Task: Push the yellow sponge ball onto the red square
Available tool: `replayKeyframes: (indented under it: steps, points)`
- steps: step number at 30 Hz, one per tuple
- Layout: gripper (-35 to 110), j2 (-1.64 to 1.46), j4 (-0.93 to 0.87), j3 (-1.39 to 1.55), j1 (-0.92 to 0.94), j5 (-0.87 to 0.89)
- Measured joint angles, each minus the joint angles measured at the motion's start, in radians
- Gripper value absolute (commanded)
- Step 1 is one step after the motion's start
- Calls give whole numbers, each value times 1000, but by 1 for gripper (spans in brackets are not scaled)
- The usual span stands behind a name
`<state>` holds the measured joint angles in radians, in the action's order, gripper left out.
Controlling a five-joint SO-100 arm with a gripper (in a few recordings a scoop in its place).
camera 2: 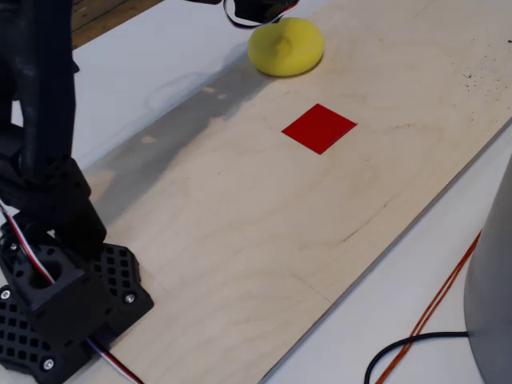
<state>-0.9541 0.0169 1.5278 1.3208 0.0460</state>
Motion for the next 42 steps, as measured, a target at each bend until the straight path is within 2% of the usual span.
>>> replayKeyframes:
  steps: [5,13,37,42]
  points:
    - [0,-55,3,81,-2,0]
    - [0,-61,112,172,-11,-8]
    - [0,-137,630,640,-5,-44]
    - [0,-192,673,746,-5,-41]
